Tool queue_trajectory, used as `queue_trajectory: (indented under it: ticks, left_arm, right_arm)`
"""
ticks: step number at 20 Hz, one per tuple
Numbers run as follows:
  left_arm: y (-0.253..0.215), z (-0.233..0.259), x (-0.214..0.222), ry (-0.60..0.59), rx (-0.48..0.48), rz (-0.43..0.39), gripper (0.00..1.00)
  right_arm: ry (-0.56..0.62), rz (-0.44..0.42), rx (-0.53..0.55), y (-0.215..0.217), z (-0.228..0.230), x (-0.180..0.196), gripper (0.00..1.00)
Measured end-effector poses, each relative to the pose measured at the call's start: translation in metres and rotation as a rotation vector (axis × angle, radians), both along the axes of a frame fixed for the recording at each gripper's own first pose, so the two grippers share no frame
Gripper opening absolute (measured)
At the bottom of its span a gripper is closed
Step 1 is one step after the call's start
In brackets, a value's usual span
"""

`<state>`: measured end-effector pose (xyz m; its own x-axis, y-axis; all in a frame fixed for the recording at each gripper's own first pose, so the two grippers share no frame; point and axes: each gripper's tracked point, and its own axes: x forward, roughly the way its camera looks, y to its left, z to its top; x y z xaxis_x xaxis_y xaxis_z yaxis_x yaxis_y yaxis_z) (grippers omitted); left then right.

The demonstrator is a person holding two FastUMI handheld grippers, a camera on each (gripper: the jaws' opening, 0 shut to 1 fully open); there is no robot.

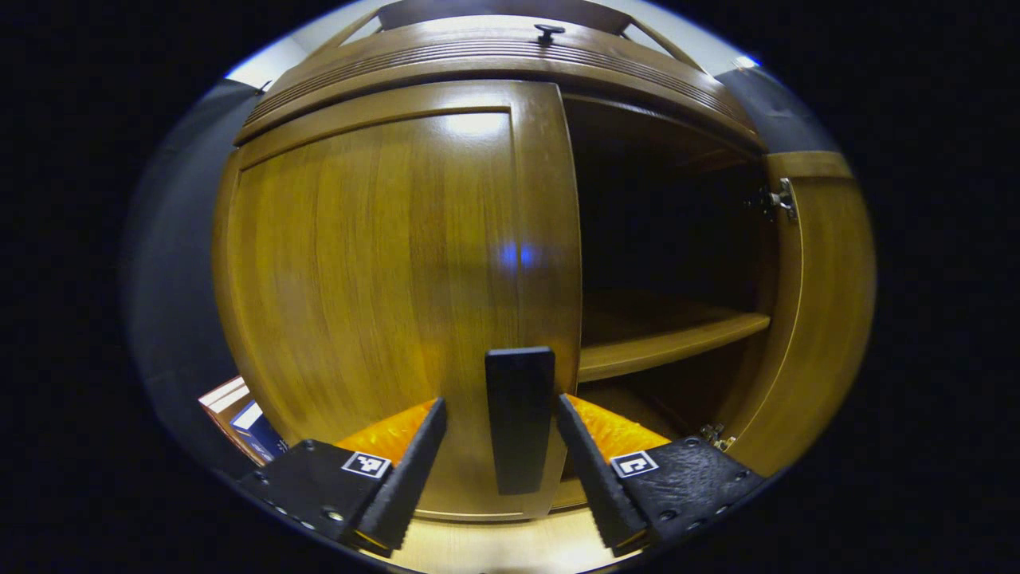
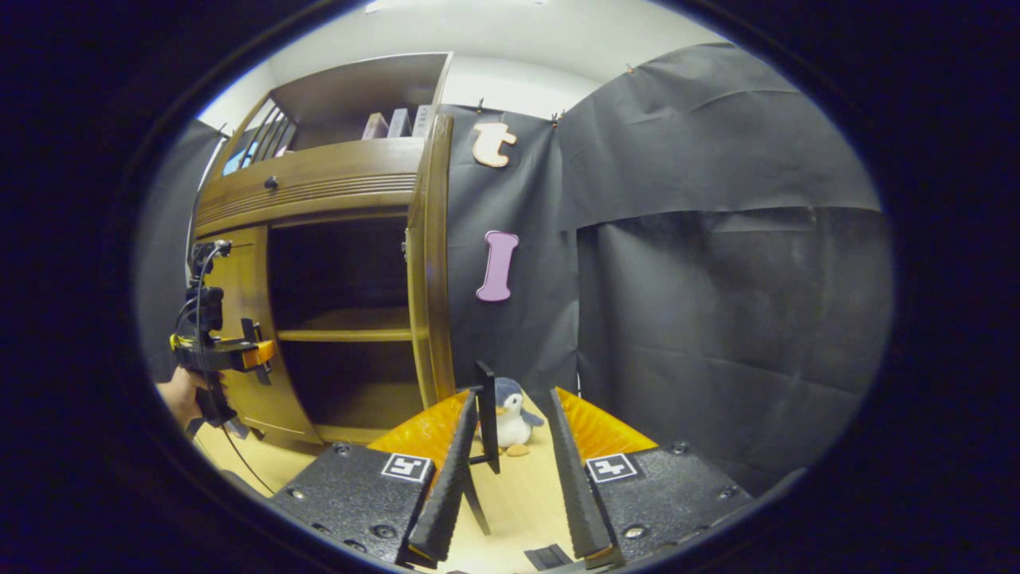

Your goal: Open the right door of the double-door shoe cabinet with the right hand, and open the left door with the left hand.

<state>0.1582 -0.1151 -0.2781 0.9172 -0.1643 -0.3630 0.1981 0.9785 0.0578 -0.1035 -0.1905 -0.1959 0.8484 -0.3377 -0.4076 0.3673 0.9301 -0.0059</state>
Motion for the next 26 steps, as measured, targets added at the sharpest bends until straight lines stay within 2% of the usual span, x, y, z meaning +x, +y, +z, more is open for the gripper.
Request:
queue_trajectory:
  ticks: [3, 4, 7, 8, 10, 11, 13, 14, 25, 26]
  left_arm:
    - [-0.007, 0.002, 0.002, -0.006, -0.019, -0.006, 0.58]
    - [-0.01, 0.003, 0.002, -0.009, -0.026, -0.012, 0.6]
    - [-0.01, 0.002, 0.002, -0.01, -0.04, -0.032, 0.38]
    - [-0.008, 0.004, -0.003, -0.003, -0.057, -0.033, 0.37]
    - [-0.009, 0.003, 0.0, 0.004, -0.061, -0.029, 0.28]
    - [-0.009, 0.002, 0.0, 0.005, -0.061, -0.026, 0.28]
    - [-0.008, 0.002, -0.004, 0.008, -0.07, -0.012, 0.27]
    - [-0.008, 0.005, -0.007, 0.006, -0.072, -0.017, 0.19]
    - [0.008, 0.013, -0.051, 0.018, -0.07, -0.011, 0.19]
    - [0.011, 0.014, -0.057, 0.018, -0.063, -0.013, 0.19]
  right_arm:
    - [0.002, 0.005, -0.01, 0.001, 0.002, -0.001, 0.6]
    - [0.002, 0.006, -0.013, 0.002, 0.003, -0.003, 0.6]
    - [0.015, 0.005, -0.01, 0.006, 0.002, -0.007, 0.58]
    - [0.018, 0.011, -0.006, 0.011, 0.002, -0.009, 0.6]
    - [0.02, 0.025, -0.006, 0.016, 0.002, -0.012, 0.58]
    - [0.02, 0.031, -0.006, 0.019, 0.003, -0.013, 0.6]
    - [0.021, 0.044, -0.01, 0.025, 0.005, -0.013, 0.58]
    - [0.026, 0.05, -0.008, 0.027, 0.003, -0.013, 0.58]
    - [0.04, 0.167, 0.064, 0.076, -0.008, 0.004, 0.6]
    - [0.04, 0.182, 0.068, 0.08, -0.009, 0.007, 0.58]
